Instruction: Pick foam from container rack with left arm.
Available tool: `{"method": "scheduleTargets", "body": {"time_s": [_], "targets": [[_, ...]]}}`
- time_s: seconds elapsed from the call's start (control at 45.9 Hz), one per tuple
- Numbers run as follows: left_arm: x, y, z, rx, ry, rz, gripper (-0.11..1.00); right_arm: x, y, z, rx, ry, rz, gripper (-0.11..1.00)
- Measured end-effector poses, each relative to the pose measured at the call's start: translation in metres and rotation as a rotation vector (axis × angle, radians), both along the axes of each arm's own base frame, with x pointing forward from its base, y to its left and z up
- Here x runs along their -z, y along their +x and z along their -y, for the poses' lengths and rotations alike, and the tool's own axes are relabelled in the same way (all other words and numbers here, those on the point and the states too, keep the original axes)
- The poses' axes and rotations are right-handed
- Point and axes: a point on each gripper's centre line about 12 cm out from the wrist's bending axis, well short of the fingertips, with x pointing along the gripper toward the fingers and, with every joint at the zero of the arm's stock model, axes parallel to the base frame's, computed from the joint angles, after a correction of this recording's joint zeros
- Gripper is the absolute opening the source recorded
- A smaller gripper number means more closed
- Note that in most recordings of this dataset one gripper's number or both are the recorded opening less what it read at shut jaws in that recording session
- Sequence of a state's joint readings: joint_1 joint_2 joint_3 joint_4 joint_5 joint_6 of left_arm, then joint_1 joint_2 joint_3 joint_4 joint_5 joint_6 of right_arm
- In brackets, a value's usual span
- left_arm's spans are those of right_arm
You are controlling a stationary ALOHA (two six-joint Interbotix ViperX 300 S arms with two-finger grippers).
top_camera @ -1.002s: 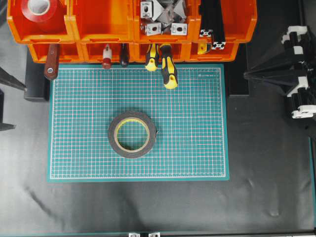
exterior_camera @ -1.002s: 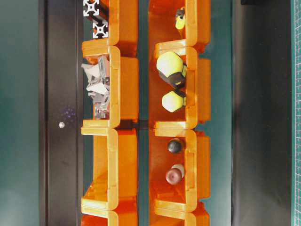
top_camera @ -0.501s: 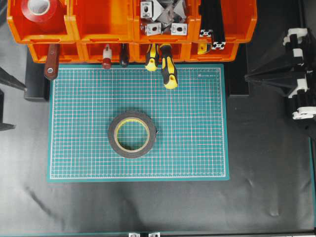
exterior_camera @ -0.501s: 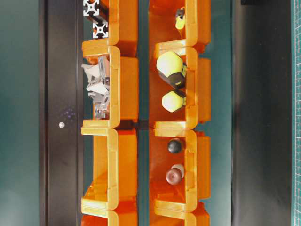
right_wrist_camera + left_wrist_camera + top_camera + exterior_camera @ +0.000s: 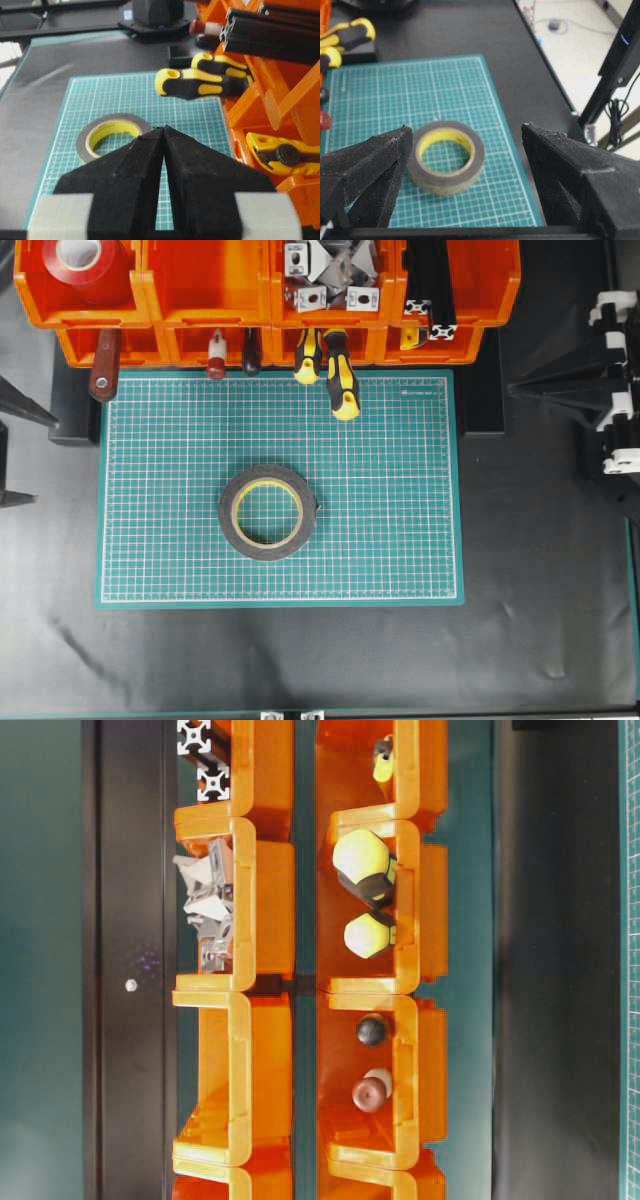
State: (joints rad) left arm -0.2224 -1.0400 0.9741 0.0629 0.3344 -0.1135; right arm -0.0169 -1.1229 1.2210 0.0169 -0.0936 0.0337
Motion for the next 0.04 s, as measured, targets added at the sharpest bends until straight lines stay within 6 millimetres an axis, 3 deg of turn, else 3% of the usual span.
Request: {"method": "scheduleTargets", "body": {"time_s": [0.044], "targets": [[0.0007,-0.0006,-0.0002,0.000,0.001,0.000,0.85,0.0001,-0.0003,0.0000,0.000,-0.001,-0.002,0.00]]}}
